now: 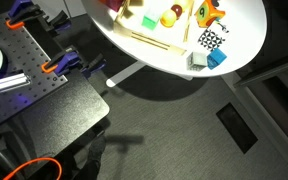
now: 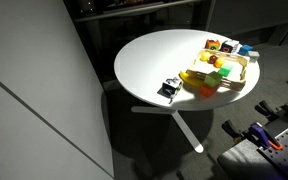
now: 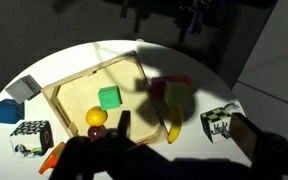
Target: Put the light green block on the wooden tray
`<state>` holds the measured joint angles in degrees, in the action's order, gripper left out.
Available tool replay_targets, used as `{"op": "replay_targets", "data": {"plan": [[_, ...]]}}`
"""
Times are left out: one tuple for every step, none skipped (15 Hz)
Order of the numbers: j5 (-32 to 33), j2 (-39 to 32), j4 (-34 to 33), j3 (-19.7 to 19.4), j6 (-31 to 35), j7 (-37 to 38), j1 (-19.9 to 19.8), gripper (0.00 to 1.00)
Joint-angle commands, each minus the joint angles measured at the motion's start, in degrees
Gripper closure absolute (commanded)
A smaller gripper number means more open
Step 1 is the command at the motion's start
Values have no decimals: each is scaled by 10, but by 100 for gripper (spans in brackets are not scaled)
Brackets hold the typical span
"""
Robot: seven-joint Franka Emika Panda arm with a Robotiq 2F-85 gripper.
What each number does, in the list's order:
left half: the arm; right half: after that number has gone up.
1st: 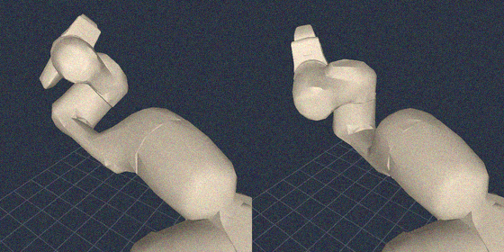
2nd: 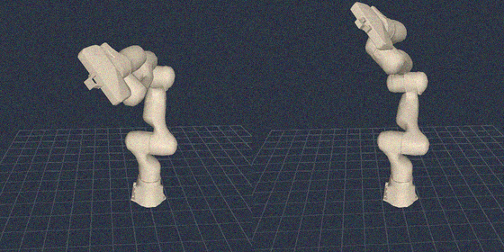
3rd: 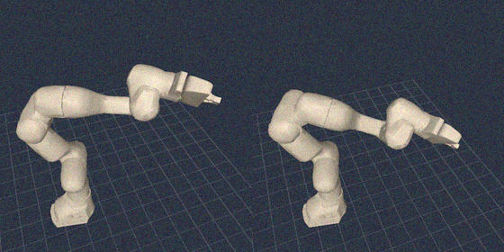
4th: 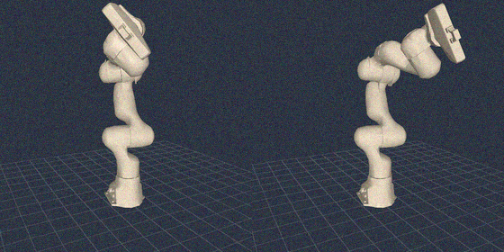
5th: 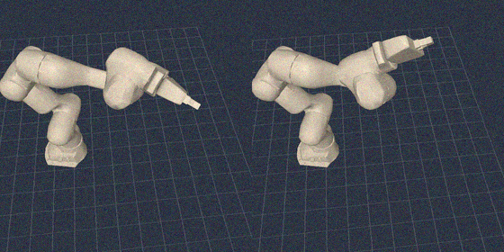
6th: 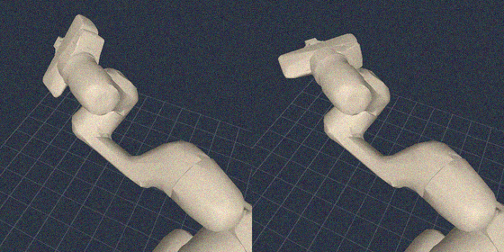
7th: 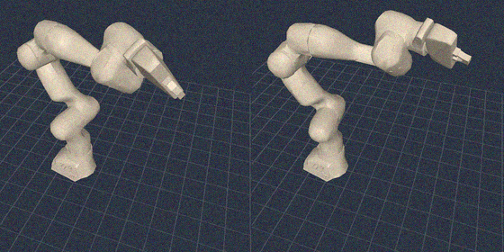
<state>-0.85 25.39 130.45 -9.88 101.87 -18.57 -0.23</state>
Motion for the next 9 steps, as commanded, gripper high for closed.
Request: {"op": "replay_targets", "data": {"plan": [[0, -27, 2, 6, 8, 2, -8, 0], [1, -35, 4, 7, 10, 3, -9, 0], [2, -44, 5, 8, 13, 4, -9, 0], [4, -52, 6, 10, 16, 6, -9, 0], [6, -61, 8, 11, 21, 7, -10, 0], [8, -70, 12, 14, 29, 9, -10, 0], [10, -79, 15, 17, 37, 11, -9, 0], [12, -87, 20, 20, 51, 14, -9, 0], [13, -94, 23, 23, 60, 16, -9, 0]]}}
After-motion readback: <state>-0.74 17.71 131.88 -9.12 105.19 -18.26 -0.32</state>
